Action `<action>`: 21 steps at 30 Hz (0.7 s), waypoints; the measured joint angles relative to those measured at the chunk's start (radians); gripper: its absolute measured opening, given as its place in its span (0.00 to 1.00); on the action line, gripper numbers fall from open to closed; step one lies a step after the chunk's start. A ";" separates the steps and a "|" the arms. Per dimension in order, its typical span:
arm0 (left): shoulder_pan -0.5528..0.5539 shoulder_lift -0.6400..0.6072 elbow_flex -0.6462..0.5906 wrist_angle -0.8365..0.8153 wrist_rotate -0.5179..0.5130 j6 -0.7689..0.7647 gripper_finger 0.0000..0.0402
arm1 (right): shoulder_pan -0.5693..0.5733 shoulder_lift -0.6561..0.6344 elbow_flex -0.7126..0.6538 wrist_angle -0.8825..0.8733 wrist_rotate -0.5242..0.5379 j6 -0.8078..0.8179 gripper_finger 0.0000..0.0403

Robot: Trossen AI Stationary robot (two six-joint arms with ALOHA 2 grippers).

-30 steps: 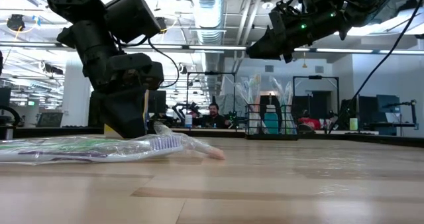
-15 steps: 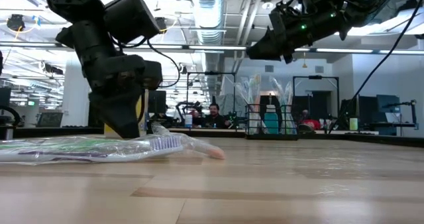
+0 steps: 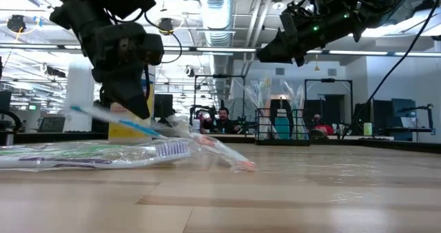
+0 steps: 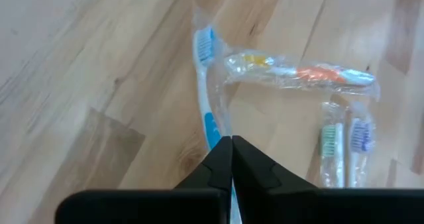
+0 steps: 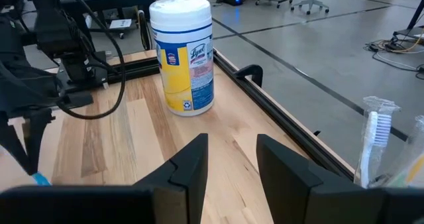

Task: Pick & Place toothbrushing station
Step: Put the blue toothbrush into the black mesh organizer

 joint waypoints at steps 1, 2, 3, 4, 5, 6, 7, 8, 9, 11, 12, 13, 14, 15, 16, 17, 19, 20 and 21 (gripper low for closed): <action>0.000 0.001 0.000 -0.005 -0.001 0.000 0.00 | 0.000 0.000 0.000 -0.001 0.000 0.000 0.30; 0.000 0.001 0.000 -0.014 -0.001 0.000 0.00 | 0.000 0.000 0.000 -0.002 0.000 0.000 0.30; 0.000 0.001 0.000 -0.015 -0.001 0.000 0.00 | 0.000 0.000 0.000 -0.003 0.000 0.000 0.30; 0.000 0.001 0.000 -0.019 -0.001 0.000 0.00 | 0.000 0.000 0.000 -0.003 0.000 0.000 0.30; 0.000 0.001 0.000 -0.030 -0.001 0.000 0.00 | 0.000 0.000 0.000 -0.004 0.000 0.000 0.30; 0.000 0.001 0.000 -0.044 -0.002 0.000 0.00 | 0.000 0.000 0.000 -0.004 0.000 0.000 0.30; 0.000 0.000 0.000 -0.056 -0.007 0.000 0.00 | 0.000 0.000 0.000 -0.004 0.000 0.000 0.30; 0.000 -0.006 0.000 -0.071 -0.010 0.000 0.00 | 0.000 0.000 0.000 -0.004 0.000 0.000 0.30; 0.000 -0.013 0.000 -0.089 -0.021 0.000 0.00 | 0.000 0.000 0.000 -0.004 0.000 0.000 0.30; 0.002 -0.021 0.000 -0.103 -0.044 0.000 0.00 | 0.000 0.000 0.000 -0.005 0.000 0.000 0.30; 0.004 -0.034 -0.001 -0.125 -0.053 0.001 0.00 | 0.001 0.000 0.000 -0.006 0.000 0.000 0.30; 0.005 -0.046 -0.001 -0.122 -0.062 0.003 0.00 | 0.001 0.000 0.000 -0.006 0.000 0.000 0.30; 0.005 -0.060 0.000 -0.114 -0.073 0.012 0.00 | 0.001 0.000 0.000 -0.008 0.000 0.000 0.30; 0.005 -0.077 0.000 -0.120 -0.081 0.015 0.00 | 0.001 0.000 0.000 -0.009 0.000 0.000 0.30; 0.005 -0.096 0.000 -0.121 -0.087 0.018 0.00 | 0.001 0.000 0.000 -0.010 0.000 0.000 0.30; 0.005 -0.118 0.000 -0.123 -0.092 0.020 0.00 | 0.001 0.000 0.000 -0.010 0.000 0.000 0.30; 0.005 -0.157 0.001 -0.117 -0.115 0.031 0.00 | 0.001 0.000 0.000 -0.011 0.000 0.000 0.30; 0.002 -0.180 0.000 -0.132 -0.131 0.042 0.00 | 0.001 0.000 0.000 -0.011 0.000 0.000 0.30; 0.001 -0.197 0.001 -0.128 -0.145 0.049 0.00 | 0.001 0.000 0.000 -0.010 0.000 0.000 0.30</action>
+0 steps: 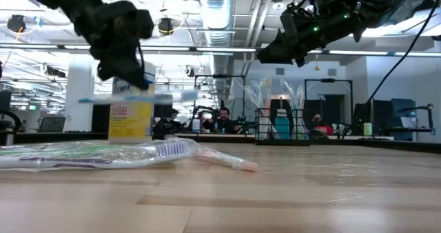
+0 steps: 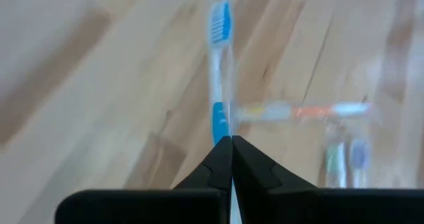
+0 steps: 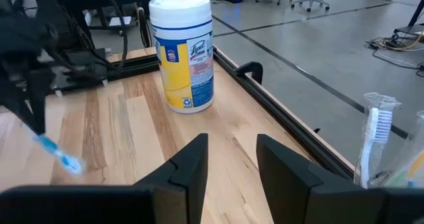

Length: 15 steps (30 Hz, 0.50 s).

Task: Pick & Place toothbrushing station
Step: Put the blue toothbrush into the black mesh organizer

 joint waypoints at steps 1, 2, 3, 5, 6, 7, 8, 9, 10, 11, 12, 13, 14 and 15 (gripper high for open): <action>0.000 -0.018 0.000 0.009 -0.012 0.011 0.00 | 0.000 0.000 0.000 -0.001 0.000 0.000 0.30; 0.000 -0.039 0.000 0.001 -0.018 0.020 0.00 | 0.000 0.000 0.000 0.000 -0.001 0.001 0.30; 0.000 -0.055 0.000 0.009 -0.027 0.027 0.00 | 0.003 0.000 0.000 0.003 -0.001 0.006 0.30; -0.001 -0.084 0.000 0.011 -0.045 0.041 0.00 | 0.010 0.000 0.000 0.003 -0.001 0.007 0.30; -0.002 -0.095 0.000 0.016 -0.060 0.047 0.00 | 0.015 0.000 0.000 0.005 -0.002 0.008 0.30; -0.002 -0.106 0.000 0.016 -0.073 0.048 0.00 | 0.019 0.000 0.000 0.006 -0.004 0.007 0.30; -0.002 -0.113 -0.001 0.015 -0.086 0.054 0.00 | 0.024 0.000 0.000 0.008 -0.004 0.007 0.30; 0.000 -0.115 0.000 0.027 -0.094 0.069 0.00 | 0.029 0.000 0.000 0.010 -0.005 0.007 0.30; 0.000 -0.120 0.000 0.027 -0.104 0.079 0.00 | 0.033 0.000 0.000 0.010 -0.005 0.007 0.30; 0.000 -0.125 -0.001 0.029 -0.112 0.091 0.00 | 0.037 0.000 0.000 0.012 -0.007 0.006 0.30; 0.003 -0.124 -0.001 0.058 -0.117 0.102 0.00 | 0.043 0.000 0.000 0.014 -0.007 0.003 0.30; 0.004 -0.124 -0.001 0.078 -0.118 0.114 0.00 | 0.048 0.000 0.000 0.016 -0.007 0.000 0.30; 0.005 -0.126 -0.001 0.093 -0.119 0.130 0.00 | 0.053 0.000 0.000 0.020 -0.008 0.000 0.30; 0.005 -0.126 -0.001 0.119 -0.122 0.152 0.00 | 0.058 0.000 0.000 0.023 -0.009 0.000 0.30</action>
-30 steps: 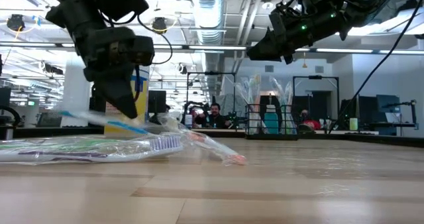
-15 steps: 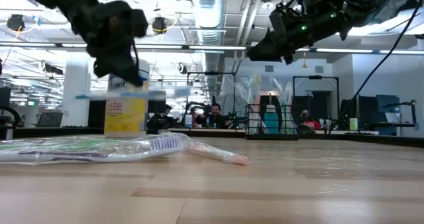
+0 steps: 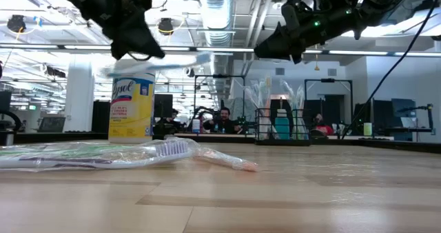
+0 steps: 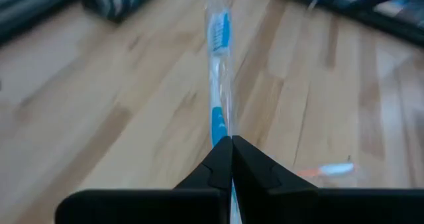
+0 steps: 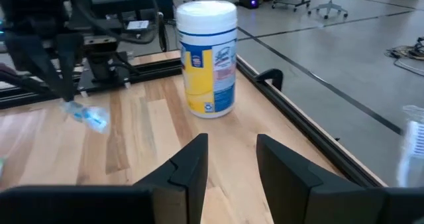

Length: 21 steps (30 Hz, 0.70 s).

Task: Pick & Place toothbrushing station
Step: Put the blue toothbrush into the black mesh organizer

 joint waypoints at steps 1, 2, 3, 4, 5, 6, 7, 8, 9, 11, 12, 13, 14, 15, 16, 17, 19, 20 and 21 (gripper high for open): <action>0.000 0.000 0.000 0.029 -0.001 0.016 0.00 | 0.005 0.000 0.000 0.001 -0.003 0.000 0.30; 0.003 0.000 0.000 0.056 -0.003 0.037 0.00 | 0.009 0.000 0.000 0.003 -0.010 0.000 0.30; 0.007 0.000 0.000 0.083 -0.005 0.058 0.00 | 0.012 0.000 0.000 0.005 -0.024 0.000 0.30; 0.010 0.000 0.000 0.108 -0.006 0.078 0.00 | 0.016 0.000 0.000 0.010 -0.036 0.000 0.30; 0.015 0.000 0.000 0.136 -0.007 0.100 0.00 | 0.017 0.000 0.000 0.015 -0.050 0.000 0.30; 0.021 0.000 0.000 0.162 -0.007 0.118 0.00 | 0.018 0.000 0.000 0.025 -0.062 0.000 0.30; 0.028 0.000 0.000 0.183 -0.008 0.134 0.00 | 0.018 0.000 0.000 0.033 -0.078 0.000 0.30; 0.034 0.000 0.000 0.200 -0.008 0.147 0.00 | 0.018 0.000 0.000 0.039 -0.088 0.000 0.30; 0.040 0.000 0.000 0.213 -0.009 0.160 0.00 | 0.017 0.000 0.000 0.040 -0.098 0.000 0.30; 0.054 0.000 0.000 0.229 -0.009 0.181 0.00 | 0.017 0.000 0.000 0.039 -0.102 -0.001 0.30; 0.059 0.000 0.000 0.232 -0.003 0.182 0.00 | 0.017 0.000 0.000 0.039 -0.102 -0.001 0.30; 0.066 0.000 0.000 0.230 0.014 0.181 0.00 | 0.017 0.000 0.000 0.038 -0.102 0.000 0.30; 0.074 0.001 0.000 0.225 0.045 0.182 0.00 | 0.017 0.000 0.000 0.036 -0.102 0.000 0.30; 0.079 0.007 0.000 0.225 0.075 0.183 0.00 | 0.017 0.000 0.000 0.036 -0.102 0.000 0.30; 0.081 0.017 0.001 0.225 0.093 0.184 0.00 | 0.017 0.000 0.000 0.036 -0.102 0.000 0.30; 0.081 0.029 0.001 0.213 0.099 0.183 0.00 | 0.017 0.000 0.000 0.036 -0.102 0.000 0.30; 0.081 0.068 0.001 0.214 0.114 0.182 0.01 | 0.016 0.000 0.000 0.036 -0.102 0.000 0.30; 0.081 0.092 0.001 0.211 0.114 0.182 0.02 | 0.016 0.000 0.000 0.037 -0.102 0.000 0.30; 0.081 0.118 0.001 0.212 0.114 0.182 0.03 | 0.015 0.000 0.000 0.037 -0.102 0.000 0.30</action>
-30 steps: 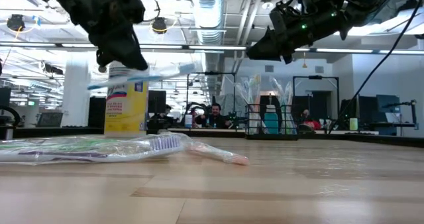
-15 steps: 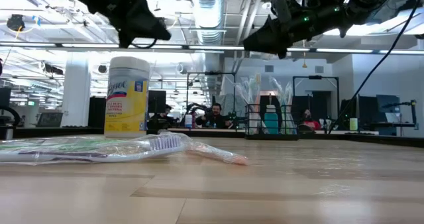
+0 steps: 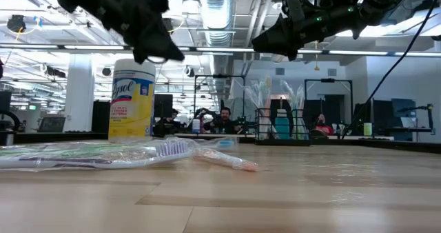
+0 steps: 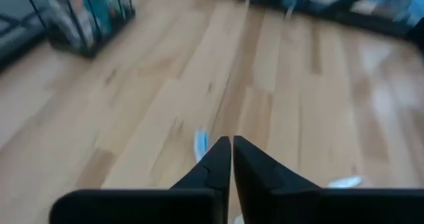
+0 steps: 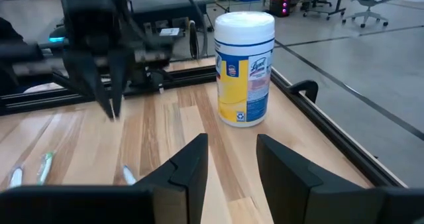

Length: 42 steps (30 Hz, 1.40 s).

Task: Pick & Place toothbrushing station
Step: Put the blue toothbrush into the black mesh organizer

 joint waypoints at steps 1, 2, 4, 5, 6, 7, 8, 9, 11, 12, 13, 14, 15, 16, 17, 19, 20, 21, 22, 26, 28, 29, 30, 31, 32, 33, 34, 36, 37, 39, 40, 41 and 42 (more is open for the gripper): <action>0.000 0.023 0.000 -0.002 0.000 0.000 0.04 | 0.000 0.000 0.000 0.000 0.000 0.000 0.30; 0.000 0.047 0.000 0.001 0.000 -0.001 0.06 | 0.000 0.000 0.000 0.000 0.000 0.000 0.30; 0.008 0.091 -0.001 0.002 0.003 -0.001 0.10 | 0.000 0.000 0.000 0.000 0.000 0.000 0.30; 0.011 0.114 -0.001 0.006 0.003 -0.002 0.13 | 0.000 0.000 0.000 0.000 0.000 0.000 0.30; 0.015 0.136 0.000 0.012 0.003 -0.004 0.15 | 0.000 0.000 0.000 0.000 0.000 0.000 0.30; 0.020 0.157 0.000 0.009 0.004 -0.006 0.17 | 0.000 0.000 0.000 0.000 0.000 0.000 0.30; 0.025 0.175 0.000 0.009 0.010 -0.006 0.19 | 0.000 0.000 0.000 0.000 0.000 0.000 0.30; 0.030 0.191 0.000 0.011 0.024 -0.006 0.21 | 0.000 0.000 0.000 0.000 0.000 0.000 0.30; 0.039 0.220 0.000 0.028 0.047 -0.014 0.25 | 0.000 0.000 0.000 0.000 0.000 0.000 0.30; 0.042 0.232 0.000 0.029 0.054 -0.025 0.26 | 0.000 0.000 0.000 0.000 0.000 0.000 0.30; 0.046 0.244 0.001 0.033 0.062 -0.026 0.28 | 0.000 0.000 0.000 0.000 0.000 0.000 0.30; 0.048 0.257 0.003 0.033 0.072 -0.027 0.29 | 0.000 0.000 0.000 0.000 0.000 0.000 0.30; 0.051 0.268 0.005 0.035 0.081 -0.027 0.31 | 0.000 0.000 0.000 0.000 0.001 0.000 0.30; 0.054 0.278 0.008 0.035 0.086 -0.026 0.32 | 0.000 0.000 0.000 0.000 0.001 0.000 0.30; 0.057 0.290 0.014 0.037 0.086 -0.026 0.33 | 0.000 0.000 0.000 0.000 0.001 0.000 0.30; 0.062 0.316 0.026 0.043 0.089 -0.025 0.34 | 0.000 0.000 0.000 0.000 0.001 0.000 0.30; 0.062 0.329 0.033 0.041 0.090 -0.025 0.35 | 0.000 0.000 0.000 0.000 0.001 0.000 0.30; 0.063 0.343 0.041 0.041 0.090 -0.025 0.35 | 0.000 0.000 0.000 0.000 0.002 0.000 0.30; 0.062 0.353 0.045 0.041 0.090 -0.021 0.36 | 0.000 0.000 0.000 0.000 0.002 0.000 0.30; 0.062 0.388 0.065 0.043 0.093 0.000 0.36 | 0.000 0.000 0.000 -0.001 0.002 0.000 0.30; 0.062 0.403 0.069 0.043 0.093 0.000 0.36 | 0.000 0.000 0.000 0.000 0.003 0.000 0.30; 0.062 0.407 0.070 0.044 0.095 0.000 0.36 | 0.000 0.000 0.000 -0.001 0.003 0.000 0.30; 0.063 0.407 0.070 0.040 0.103 0.000 0.36 | 0.000 0.000 0.000 0.000 0.003 0.000 0.30; 0.065 0.409 0.070 0.045 0.105 0.000 0.36 | 0.000 0.000 0.000 0.000 0.002 0.000 0.30; 0.065 0.414 0.071 0.053 0.106 0.000 0.36 | 0.000 0.000 0.000 0.000 0.003 0.000 0.30; 0.065 0.416 0.071 0.047 0.107 0.000 0.36 | 0.000 0.000 0.000 -0.001 0.003 0.000 0.30; 0.065 0.416 0.069 0.043 0.107 0.000 0.36 | 0.000 0.000 0.000 0.000 0.003 0.000 0.30; 0.065 0.430 0.071 0.061 0.107 0.001 0.36 | 0.000 0.000 0.000 0.000 0.003 0.000 0.30; 0.065 0.436 0.071 0.057 0.107 0.001 0.36 | 0.000 0.000 0.000 0.000 0.003 0.000 0.30; 0.065 0.453 0.070 0.066 0.108 0.000 0.36 | 0.000 0.000 0.000 0.000 0.003 0.000 0.30; 0.065 0.460 0.070 0.069 0.110 0.000 0.36 | -0.002 0.000 0.000 0.000 0.003 0.000 0.30; 0.065 0.467 0.070 0.066 0.110 0.000 0.36 | -0.002 0.000 0.000 0.000 0.003 0.000 0.30; 0.065 0.476 0.070 0.074 0.110 0.000 0.36 | -0.002 0.000 0.000 0.000 0.003 0.000 0.30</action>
